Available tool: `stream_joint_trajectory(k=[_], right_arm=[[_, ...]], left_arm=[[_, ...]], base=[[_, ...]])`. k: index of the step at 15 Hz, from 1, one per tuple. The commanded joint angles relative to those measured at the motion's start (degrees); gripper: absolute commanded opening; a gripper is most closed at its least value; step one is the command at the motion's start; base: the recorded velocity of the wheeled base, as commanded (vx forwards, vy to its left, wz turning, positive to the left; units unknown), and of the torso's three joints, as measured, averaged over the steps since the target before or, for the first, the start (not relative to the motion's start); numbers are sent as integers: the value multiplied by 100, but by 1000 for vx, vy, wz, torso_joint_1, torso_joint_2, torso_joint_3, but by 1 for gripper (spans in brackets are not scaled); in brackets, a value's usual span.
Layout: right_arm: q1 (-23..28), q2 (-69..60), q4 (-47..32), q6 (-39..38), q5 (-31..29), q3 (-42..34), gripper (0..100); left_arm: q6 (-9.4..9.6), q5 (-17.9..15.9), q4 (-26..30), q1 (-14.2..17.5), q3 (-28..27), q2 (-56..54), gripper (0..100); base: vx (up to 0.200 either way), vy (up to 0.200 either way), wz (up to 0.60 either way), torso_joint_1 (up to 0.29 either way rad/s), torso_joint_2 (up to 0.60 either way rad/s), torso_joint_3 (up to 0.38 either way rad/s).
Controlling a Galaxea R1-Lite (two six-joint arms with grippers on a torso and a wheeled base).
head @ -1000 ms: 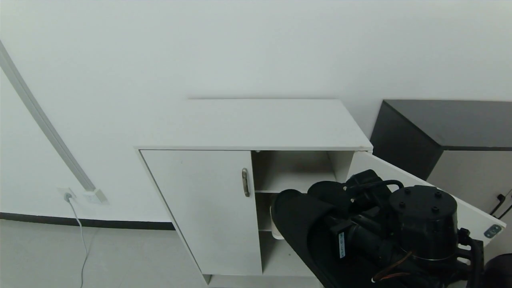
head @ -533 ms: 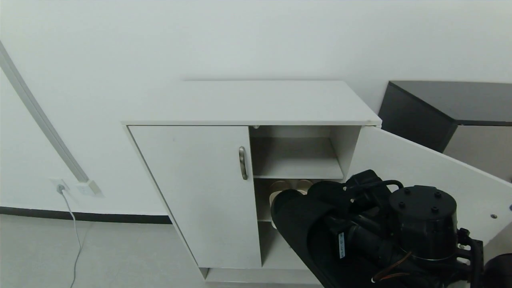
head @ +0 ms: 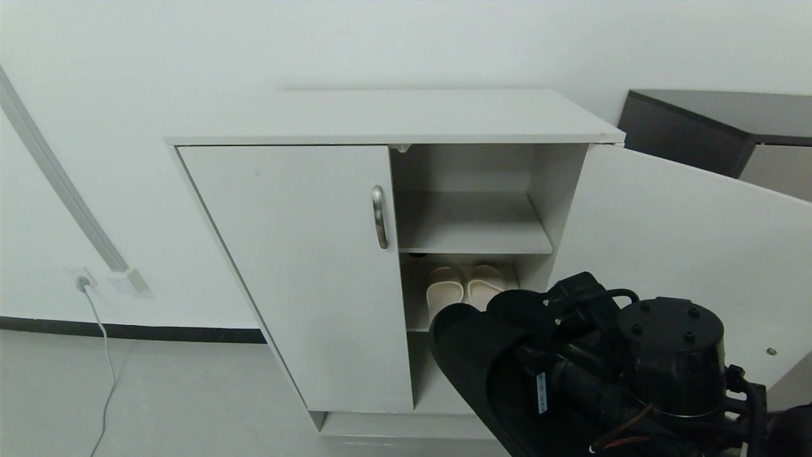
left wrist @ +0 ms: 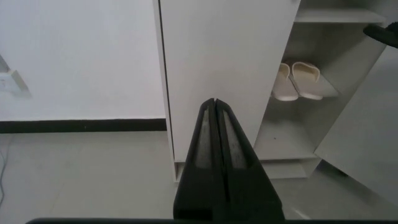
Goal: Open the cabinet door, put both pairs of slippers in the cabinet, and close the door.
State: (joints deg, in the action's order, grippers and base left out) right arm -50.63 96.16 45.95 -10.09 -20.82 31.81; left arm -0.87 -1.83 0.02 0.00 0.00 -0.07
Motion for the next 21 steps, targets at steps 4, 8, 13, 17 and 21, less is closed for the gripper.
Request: stream_joint_trajectory(k=[4, 8, 13, 17, 21], right_arm=[[-9, 8, 2, 25, -10, -8, 0], [-9, 8, 2, 34, -10, -8, 0], [-9, 8, 90, 34, -10, -16, 0], [-9, 8, 99, 113, -10, -25, 0], [-9, 43, 99, 113, -10, -43, 0]], left_arm=[[-1, -2, -2, 0, 0, 7, 0], [-1, -2, -2, 0, 0, 7, 0], [-10, 25, -2, 0, 0, 7, 0], [-10, 7, -2, 0, 0, 7, 0], [-10, 16, -2, 0, 0, 7, 0]], base=[[0, 0, 0, -53, 444, 382], [0, 0, 0, -6, 277, 278], [0, 0, 0, 0, 23, 20], [0, 100, 0, 0, 2, 0], [0, 50, 0, -1, 2, 1]])
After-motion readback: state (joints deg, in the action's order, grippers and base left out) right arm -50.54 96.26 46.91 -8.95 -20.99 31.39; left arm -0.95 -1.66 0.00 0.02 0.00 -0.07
